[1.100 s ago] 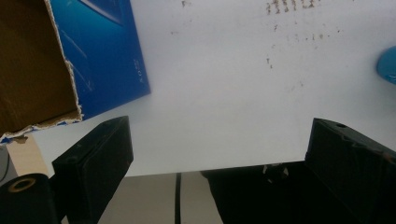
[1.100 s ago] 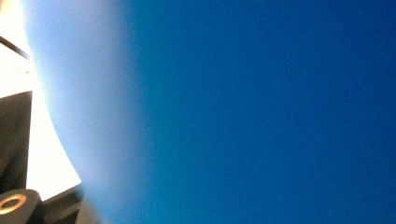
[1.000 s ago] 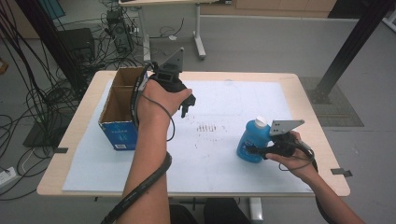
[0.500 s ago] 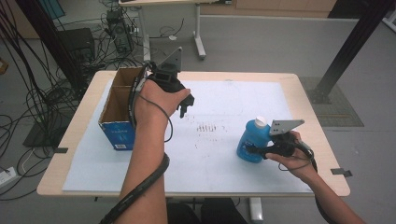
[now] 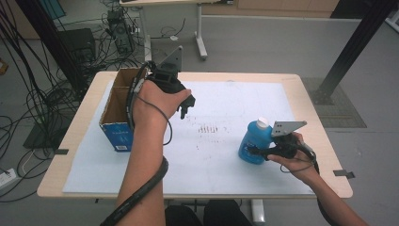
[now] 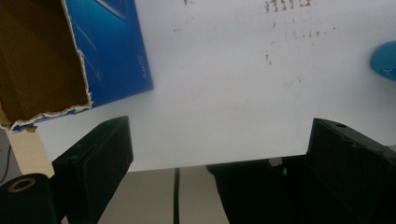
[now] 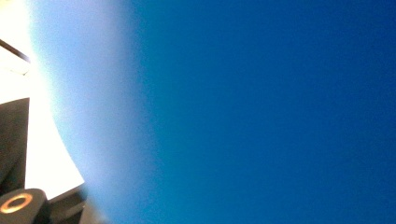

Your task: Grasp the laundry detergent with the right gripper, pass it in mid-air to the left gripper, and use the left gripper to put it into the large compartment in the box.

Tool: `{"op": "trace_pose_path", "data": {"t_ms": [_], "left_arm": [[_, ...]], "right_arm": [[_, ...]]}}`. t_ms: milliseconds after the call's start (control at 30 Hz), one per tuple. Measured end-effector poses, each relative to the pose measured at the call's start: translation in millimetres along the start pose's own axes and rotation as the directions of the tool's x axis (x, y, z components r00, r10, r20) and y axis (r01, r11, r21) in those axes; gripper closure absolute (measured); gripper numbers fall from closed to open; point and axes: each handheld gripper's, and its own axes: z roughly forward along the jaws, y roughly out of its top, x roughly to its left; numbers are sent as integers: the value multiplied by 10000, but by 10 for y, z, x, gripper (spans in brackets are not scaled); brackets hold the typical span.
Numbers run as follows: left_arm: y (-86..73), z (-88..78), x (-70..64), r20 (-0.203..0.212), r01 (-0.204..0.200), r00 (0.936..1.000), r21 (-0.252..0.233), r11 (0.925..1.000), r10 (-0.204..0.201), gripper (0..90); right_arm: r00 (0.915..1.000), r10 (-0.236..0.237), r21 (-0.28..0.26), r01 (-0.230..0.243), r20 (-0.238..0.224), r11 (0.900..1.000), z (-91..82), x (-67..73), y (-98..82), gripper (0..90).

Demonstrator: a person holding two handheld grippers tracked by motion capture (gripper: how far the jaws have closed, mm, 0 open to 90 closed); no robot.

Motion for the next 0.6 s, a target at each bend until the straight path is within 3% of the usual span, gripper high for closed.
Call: {"op": "trace_pose_path", "data": {"t_ms": [600], "left_arm": [[-17, 21, 5, 43, -122, 9999, 63, 9999, 122, 77]], "right_arm": [[10000, 3, -94, -2, 87, 10000, -1, 12, -11, 443]]}}
